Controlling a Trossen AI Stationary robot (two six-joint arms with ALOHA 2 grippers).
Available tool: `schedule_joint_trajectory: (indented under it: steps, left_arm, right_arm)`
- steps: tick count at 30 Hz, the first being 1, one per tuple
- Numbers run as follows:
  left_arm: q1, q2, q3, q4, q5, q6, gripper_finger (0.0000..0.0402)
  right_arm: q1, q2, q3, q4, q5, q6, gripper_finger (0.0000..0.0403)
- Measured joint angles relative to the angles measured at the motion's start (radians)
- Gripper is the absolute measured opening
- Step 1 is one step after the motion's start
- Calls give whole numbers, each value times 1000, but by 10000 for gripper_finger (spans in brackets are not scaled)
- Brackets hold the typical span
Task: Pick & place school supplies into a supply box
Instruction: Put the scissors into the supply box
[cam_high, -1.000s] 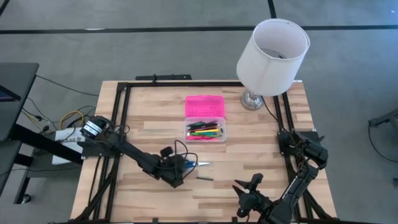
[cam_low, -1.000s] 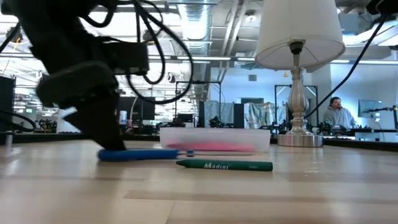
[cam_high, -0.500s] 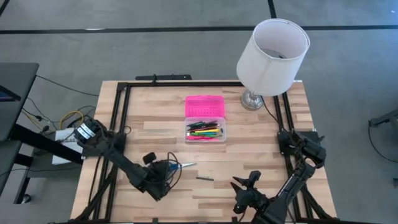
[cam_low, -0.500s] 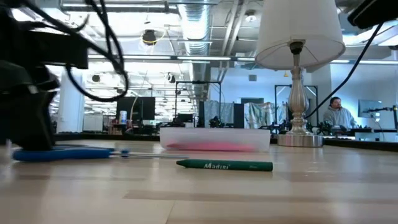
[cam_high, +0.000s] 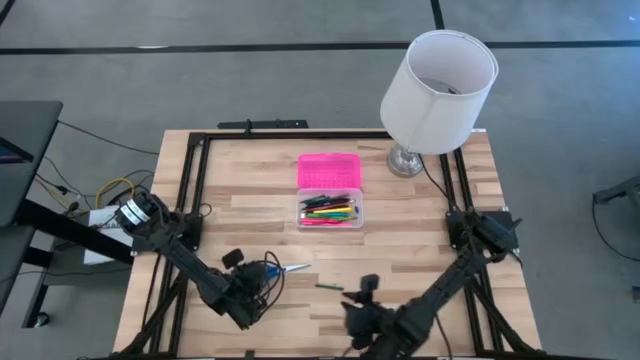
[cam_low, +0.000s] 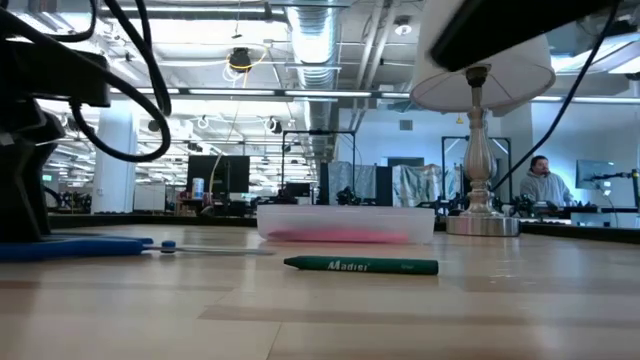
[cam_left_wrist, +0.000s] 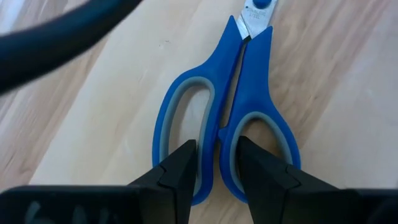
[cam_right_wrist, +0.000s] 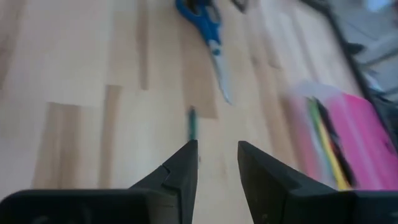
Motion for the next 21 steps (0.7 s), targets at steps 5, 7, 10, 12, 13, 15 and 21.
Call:
schedule_joint_trajectory:
  steps: [5,7,10,12,13,15,21]
  left_arm:
    - [-32,2,24,-1,9,26,114]
    - [-50,3,39,3,10,49,114]
    - [-75,4,49,24,13,64,114]
    - [-90,4,50,25,6,54,114]
    - [-96,4,50,24,4,47,114]
    - [-105,4,50,22,-3,31,114]
    - [-121,4,51,16,-57,17,114]
  right_arm:
    - [-76,0,0,154,-116,-220,97]
    - [-115,0,0,213,-192,-289,93]
    - [-181,1,0,295,-339,-372,90]
    - [-226,14,1,342,-420,-405,88]
    - [-246,21,0,356,-457,-422,87]
    - [-284,31,-3,369,-516,-449,85]
    - [-368,103,0,488,-728,-513,78]
